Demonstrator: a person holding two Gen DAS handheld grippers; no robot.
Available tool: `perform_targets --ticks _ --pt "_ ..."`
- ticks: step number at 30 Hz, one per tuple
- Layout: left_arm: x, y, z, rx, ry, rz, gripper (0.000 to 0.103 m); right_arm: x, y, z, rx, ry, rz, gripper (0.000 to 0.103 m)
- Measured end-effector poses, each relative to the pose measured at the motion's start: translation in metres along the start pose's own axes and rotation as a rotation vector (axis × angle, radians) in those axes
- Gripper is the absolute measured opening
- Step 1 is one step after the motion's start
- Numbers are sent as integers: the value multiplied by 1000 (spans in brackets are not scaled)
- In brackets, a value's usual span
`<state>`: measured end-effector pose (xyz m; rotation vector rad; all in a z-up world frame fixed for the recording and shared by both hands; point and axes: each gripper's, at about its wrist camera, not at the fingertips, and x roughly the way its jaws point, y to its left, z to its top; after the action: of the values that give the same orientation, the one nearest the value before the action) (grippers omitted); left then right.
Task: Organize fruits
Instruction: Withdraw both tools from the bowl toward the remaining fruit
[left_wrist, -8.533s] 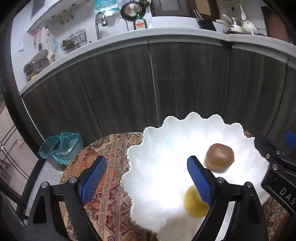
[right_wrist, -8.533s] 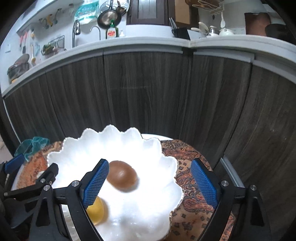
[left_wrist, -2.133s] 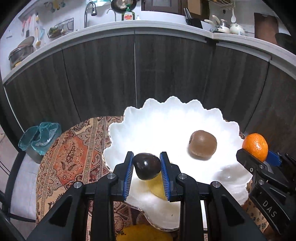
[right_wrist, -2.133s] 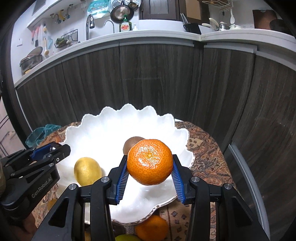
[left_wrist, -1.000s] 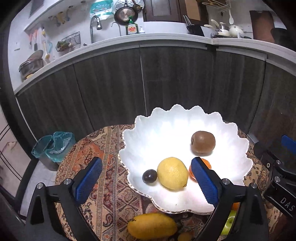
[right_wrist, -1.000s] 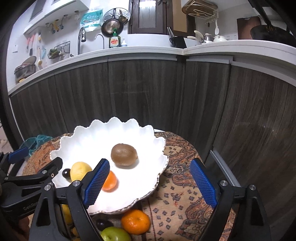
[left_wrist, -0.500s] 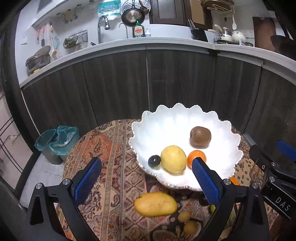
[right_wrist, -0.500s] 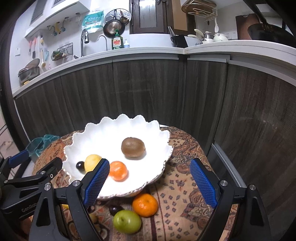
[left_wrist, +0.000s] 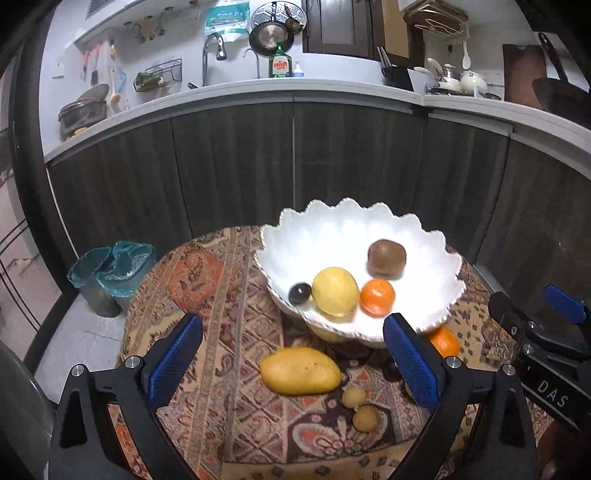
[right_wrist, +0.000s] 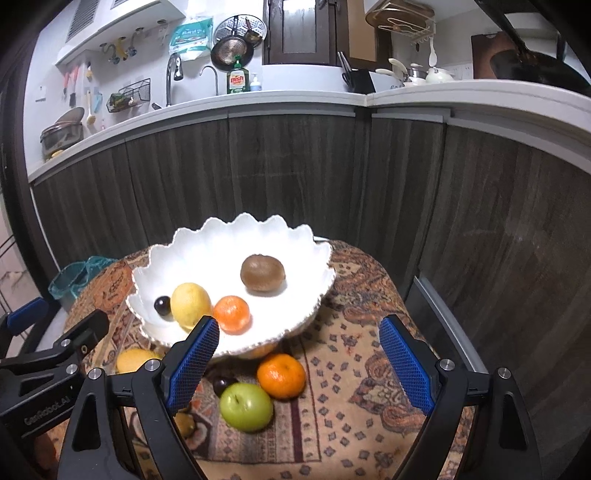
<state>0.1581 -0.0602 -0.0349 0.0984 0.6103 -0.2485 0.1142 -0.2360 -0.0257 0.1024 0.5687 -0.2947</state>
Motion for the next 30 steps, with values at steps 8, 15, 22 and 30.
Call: perform_targets --ticks 8,15,22,30 --pt "12 -22 -24 34 60 -25 99 1 -17 -23 17 37 -17 89" --pt "25 -30 -43 34 122 -46 98 9 -27 -39 31 82 -30 89" --pt "40 -32 -55 32 192 -59 90 16 -26 -50 22 122 -28 89" --pt "53 -37 -66 36 263 -82 76 23 -28 -61 28 159 -20 89"
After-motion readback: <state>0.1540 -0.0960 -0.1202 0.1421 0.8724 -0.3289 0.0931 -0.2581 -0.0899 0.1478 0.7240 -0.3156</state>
